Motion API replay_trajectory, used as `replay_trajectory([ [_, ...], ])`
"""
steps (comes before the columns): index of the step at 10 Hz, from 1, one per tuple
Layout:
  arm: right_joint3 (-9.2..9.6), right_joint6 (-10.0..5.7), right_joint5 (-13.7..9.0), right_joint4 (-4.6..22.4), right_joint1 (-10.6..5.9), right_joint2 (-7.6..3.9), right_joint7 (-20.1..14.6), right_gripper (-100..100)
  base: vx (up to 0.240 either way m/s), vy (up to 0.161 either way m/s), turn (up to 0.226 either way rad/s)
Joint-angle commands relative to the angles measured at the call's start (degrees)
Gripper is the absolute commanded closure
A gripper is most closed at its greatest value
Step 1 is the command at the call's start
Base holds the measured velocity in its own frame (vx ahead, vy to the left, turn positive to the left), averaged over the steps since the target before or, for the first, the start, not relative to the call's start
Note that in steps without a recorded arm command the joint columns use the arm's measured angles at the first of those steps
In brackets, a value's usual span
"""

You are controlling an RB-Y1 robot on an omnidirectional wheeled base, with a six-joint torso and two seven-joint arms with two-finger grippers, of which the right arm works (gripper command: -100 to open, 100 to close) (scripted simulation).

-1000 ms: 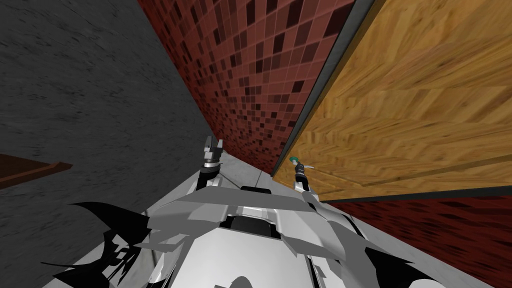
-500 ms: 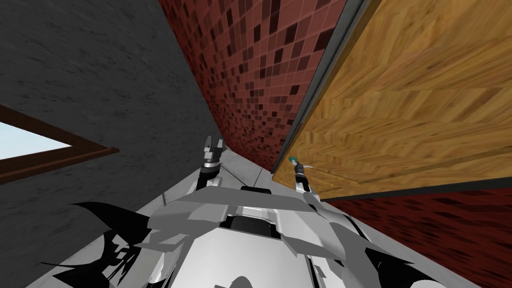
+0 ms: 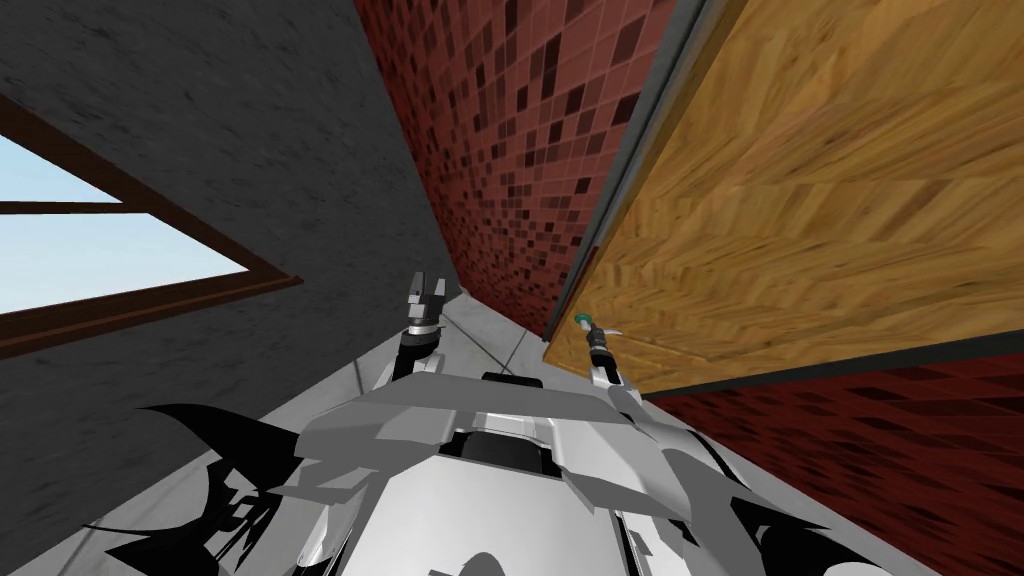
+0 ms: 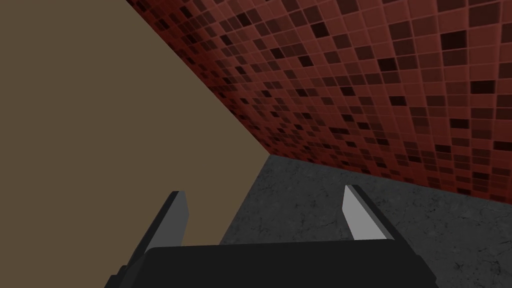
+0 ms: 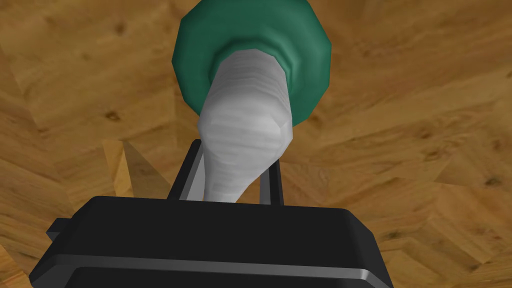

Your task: Pull the door open

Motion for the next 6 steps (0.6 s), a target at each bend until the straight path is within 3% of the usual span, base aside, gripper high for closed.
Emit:
replay_trajectory([
  [1,1.01,-0.62,0.53,-0.29,0.40,-0.57,-1.15,100,-0.178,-0.052,0.104],
  [6,4.00,-2.48,2.11,-1.14,1.61,-2.25,-4.59,100,-0.239,-0.062,0.113],
])
